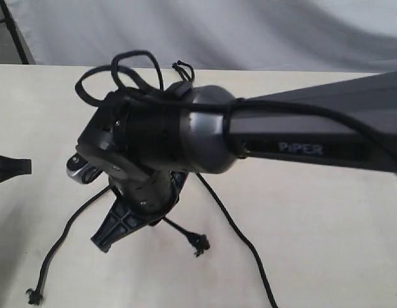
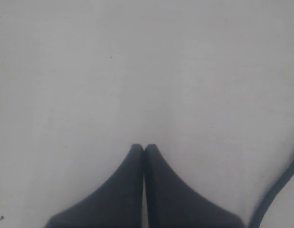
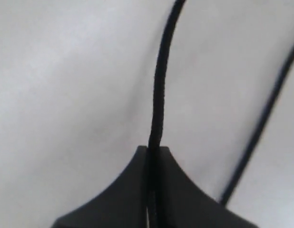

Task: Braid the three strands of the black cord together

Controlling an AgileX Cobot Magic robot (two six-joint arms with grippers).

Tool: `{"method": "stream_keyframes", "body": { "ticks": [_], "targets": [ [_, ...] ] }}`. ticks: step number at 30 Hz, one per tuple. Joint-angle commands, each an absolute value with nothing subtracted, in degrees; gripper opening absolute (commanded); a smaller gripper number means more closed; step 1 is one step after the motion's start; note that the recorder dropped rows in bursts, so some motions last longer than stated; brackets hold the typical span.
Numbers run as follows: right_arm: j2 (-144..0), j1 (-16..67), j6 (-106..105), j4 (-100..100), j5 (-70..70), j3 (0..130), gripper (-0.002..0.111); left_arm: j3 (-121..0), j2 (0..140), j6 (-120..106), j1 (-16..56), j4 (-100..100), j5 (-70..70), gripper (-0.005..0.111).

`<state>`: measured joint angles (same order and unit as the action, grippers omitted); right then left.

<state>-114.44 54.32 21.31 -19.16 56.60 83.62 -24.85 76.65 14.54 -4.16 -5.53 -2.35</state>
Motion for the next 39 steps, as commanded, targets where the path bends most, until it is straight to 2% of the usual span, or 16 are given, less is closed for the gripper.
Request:
{"method": "stream_keyframes", "body": {
  "ticks": [1,6,10,14,21,39],
  "targets": [
    [-110.0,53.2,24.9,-28.5,63.3,83.9,0.0,-25.2,76.8,15.6,-4.1,-5.6,-1.7,0.0],
    [-106.9,48.0,26.4,-31.0,67.1,83.9,0.0,-25.2,76.8,15.7,-4.1,-5.6,-1.7,0.0],
    [-107.0,39.2,27.0,-29.2,66.6,83.8,0.0,-25.2,76.8,15.8,-4.1,-5.6,-1.7,0.0],
    [-109.7,32.1,26.2,-27.0,66.0,83.8,0.0,-25.1,76.8,15.9,-4.1,-5.6,-1.7,0.0],
    [-115.4,24.7,25.8,-24.8,63.1,83.8,0.0,-25.1,76.8,15.9,-4.1,-5.6,-1.7,0.0],
    [-126.2,24.1,9.8,-4.3,62.7,83.6,0.0,-25.1,76.8,15.9,-4.1,-5.6,-0.5,0.0]
  ]
}}
